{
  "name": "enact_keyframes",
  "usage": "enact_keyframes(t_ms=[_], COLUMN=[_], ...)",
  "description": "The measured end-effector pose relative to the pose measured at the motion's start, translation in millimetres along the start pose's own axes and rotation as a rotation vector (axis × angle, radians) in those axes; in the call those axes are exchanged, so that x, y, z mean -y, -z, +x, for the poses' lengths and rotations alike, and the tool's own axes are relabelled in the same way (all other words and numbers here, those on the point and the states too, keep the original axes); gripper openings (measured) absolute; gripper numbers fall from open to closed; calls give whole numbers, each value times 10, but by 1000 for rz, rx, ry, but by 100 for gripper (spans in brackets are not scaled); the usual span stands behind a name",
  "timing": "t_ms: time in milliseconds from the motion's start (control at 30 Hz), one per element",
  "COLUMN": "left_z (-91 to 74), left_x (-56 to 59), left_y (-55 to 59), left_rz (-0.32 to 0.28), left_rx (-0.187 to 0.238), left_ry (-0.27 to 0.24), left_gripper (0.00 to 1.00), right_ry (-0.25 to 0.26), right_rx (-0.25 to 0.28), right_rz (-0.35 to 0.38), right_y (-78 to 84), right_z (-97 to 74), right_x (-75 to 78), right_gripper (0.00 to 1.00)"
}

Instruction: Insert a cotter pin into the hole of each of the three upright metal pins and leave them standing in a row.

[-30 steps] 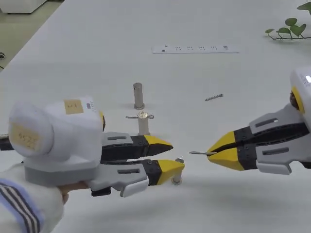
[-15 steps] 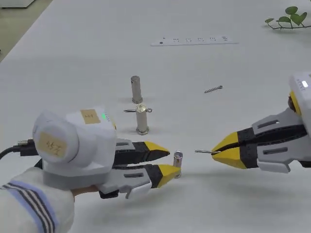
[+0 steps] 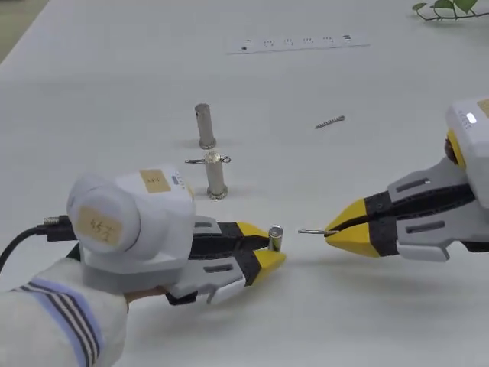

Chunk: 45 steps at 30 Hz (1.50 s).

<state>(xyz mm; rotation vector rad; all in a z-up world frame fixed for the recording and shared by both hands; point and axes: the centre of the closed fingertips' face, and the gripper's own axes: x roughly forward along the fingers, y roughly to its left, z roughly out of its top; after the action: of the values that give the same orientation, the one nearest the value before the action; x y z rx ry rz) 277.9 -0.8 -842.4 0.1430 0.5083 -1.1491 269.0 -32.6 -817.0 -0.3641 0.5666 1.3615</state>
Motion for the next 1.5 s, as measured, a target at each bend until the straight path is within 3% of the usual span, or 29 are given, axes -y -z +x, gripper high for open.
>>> enact_keyframes(t_ms=[667, 1500], left_z=[-40, -21], left_x=[-27, 14], left_y=[47, 88], left_rz=[107, 140], left_rx=[-3, -38], left_ry=[17, 55], left_gripper=[7, 7], right_ry=[-66, -70], right_rx=[19, 7], right_rz=[2, -18], right_y=[-97, -176], right_z=[108, 272], right_x=[-43, -85], right_gripper=[3, 3])
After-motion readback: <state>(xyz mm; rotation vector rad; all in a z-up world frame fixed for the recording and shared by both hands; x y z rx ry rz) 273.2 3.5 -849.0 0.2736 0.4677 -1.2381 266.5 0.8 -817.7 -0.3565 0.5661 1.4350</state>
